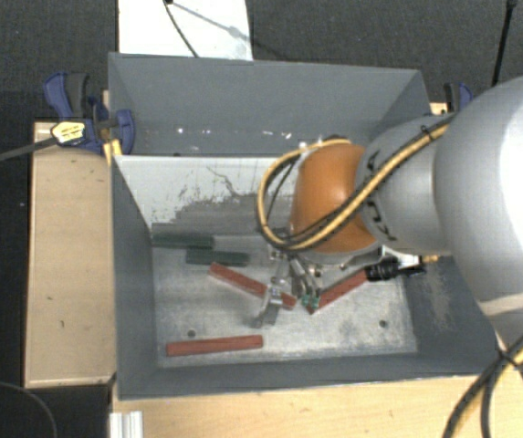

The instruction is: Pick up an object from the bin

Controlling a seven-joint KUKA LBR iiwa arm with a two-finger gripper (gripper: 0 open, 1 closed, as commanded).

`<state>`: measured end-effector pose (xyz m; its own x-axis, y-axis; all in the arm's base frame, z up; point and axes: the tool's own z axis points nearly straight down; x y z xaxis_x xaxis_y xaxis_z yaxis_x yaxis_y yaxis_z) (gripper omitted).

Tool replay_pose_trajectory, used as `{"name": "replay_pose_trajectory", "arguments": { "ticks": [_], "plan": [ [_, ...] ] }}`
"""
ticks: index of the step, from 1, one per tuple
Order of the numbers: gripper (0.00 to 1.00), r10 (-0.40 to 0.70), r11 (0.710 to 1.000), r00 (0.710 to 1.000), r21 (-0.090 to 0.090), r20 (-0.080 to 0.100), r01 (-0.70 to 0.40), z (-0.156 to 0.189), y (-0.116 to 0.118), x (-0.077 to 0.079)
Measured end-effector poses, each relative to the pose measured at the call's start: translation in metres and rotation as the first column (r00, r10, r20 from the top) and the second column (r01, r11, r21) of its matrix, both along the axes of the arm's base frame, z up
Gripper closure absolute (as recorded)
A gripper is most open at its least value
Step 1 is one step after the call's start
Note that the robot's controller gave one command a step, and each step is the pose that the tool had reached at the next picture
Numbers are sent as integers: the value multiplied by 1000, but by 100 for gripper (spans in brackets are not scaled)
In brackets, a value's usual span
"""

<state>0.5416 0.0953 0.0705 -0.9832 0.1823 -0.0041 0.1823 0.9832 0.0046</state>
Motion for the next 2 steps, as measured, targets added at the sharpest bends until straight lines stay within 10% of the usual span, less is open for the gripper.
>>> {"name": "replay_pose_trajectory", "arguments": {
  "ticks": [1,2],
  "plan": [
    [100,-4,1000,1000,-2,-1,4,0,-3,0],
    [100,40,999,999,-2,5,-40,137,-16,-12]
  ]
}}
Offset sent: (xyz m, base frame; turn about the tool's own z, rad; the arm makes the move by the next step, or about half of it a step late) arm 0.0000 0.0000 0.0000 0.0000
